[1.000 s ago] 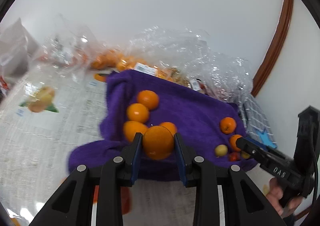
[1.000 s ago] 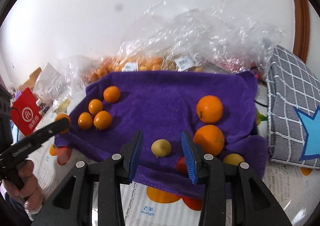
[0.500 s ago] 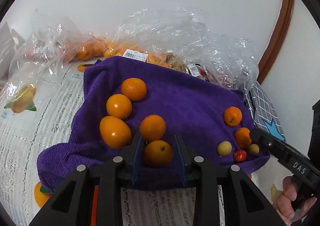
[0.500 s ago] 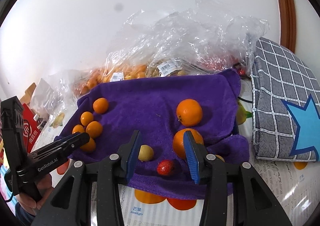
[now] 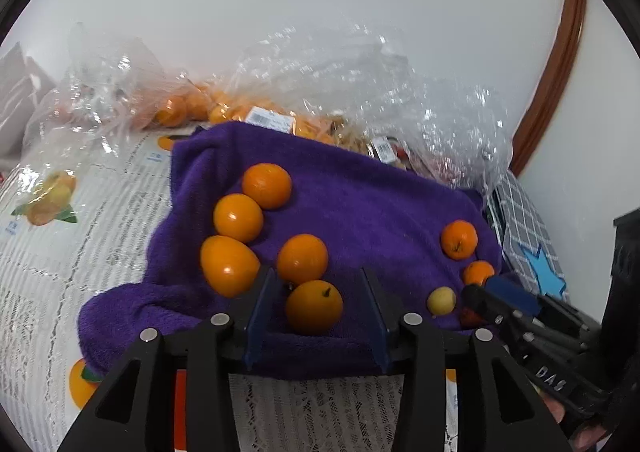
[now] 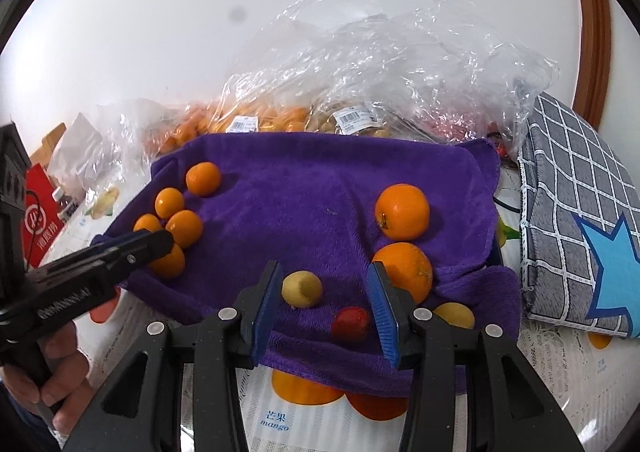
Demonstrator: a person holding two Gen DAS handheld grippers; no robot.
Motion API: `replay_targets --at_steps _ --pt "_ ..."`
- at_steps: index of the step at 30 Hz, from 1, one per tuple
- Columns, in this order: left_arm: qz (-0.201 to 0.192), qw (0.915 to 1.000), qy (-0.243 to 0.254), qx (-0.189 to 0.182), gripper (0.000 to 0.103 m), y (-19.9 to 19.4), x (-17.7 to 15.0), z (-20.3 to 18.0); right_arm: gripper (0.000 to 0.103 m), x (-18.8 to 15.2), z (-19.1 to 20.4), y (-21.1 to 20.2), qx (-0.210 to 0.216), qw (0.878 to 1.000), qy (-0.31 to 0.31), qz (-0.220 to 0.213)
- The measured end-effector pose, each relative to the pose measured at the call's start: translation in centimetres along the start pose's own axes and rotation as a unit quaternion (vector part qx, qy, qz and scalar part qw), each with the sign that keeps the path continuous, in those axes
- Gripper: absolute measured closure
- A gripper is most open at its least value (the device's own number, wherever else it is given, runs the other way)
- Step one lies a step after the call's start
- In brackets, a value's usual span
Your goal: Organize fruits
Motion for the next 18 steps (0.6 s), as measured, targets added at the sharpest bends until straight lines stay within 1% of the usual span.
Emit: replay_targets --at_steps 3,5,8,10,12,13,14,15,16,17,18 --pt "-0.014 0.9999 -0.005 0.009 0.059 -1.0 0.1 0.5 0.059 -0.1 0.0 -0.3 -0.006 1.0 -0.003 -0.001" --pt "-0.016 0.9995 0.001 0.028 0.059 -1.8 0.0 0.8 0.059 -0.3 -0.3 -0.8 -0.01 1.0 0.007 0.003" --pt "-0.011 0.9981 0.011 0.06 0.059 -3.9 0.0 1.1 0.059 -1.1 -0.6 -2.2 -0.042 0.999 0.011 0.022" --pt "-0.024 0.9974 0.023 0.064 0.058 -6.4 0.3 0.7 0.059 -1.4 -0.4 -4.4 -0.062 0.998 0.002 0.017" --pt "-0.034 0.9966 0.028 0.07 0.054 -8.2 0.5 0.5 0.059 -1.4 -0.5 -6.9 -0.082 0.997 0.005 0.004" --pt "-0.042 0.9962 0.033 0.07 0.05 -9.5 0.6 0.2 0.057 -1.5 -0.6 -8.6 -0.093 0.996 0.014 -0.002" --pt "-0.045 0.9956 0.037 0.073 0.048 -10.4 0.7 0.0 0.052 -1.5 -0.8 -9.6 -0.105 0.994 0.02 0.0" --pt "-0.053 0.9949 0.042 0.075 0.047 -11.8 0.8 -0.3 0.052 -1.6 -0.8 -10.6 -0.115 0.993 0.023 0.005" --pt "-0.056 0.9946 0.043 0.076 0.043 -12.6 0.8 -0.5 0.052 -1.8 -0.8 -11.9 -0.118 0.993 0.026 0.004" --pt "-0.055 0.9946 0.044 0.076 0.042 -13.3 0.8 -0.6 0.051 -1.8 -0.9 -12.7 -0.119 0.992 0.031 0.001" --pt "-0.051 0.9953 0.047 0.068 0.042 -14.2 0.7 -0.8 0.05 -2.0 -0.9 -14.0 -0.119 0.992 0.042 -0.001"
Point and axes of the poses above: each gripper's, at about its wrist camera, not at the fingertips, and y roughly the way its jaws point, z to its left, x to its top, the point moved 4 cm from there along y, roughly the way its jaws point, and after that the axes turned 3 degrees about -z, right-handed, at the moved point
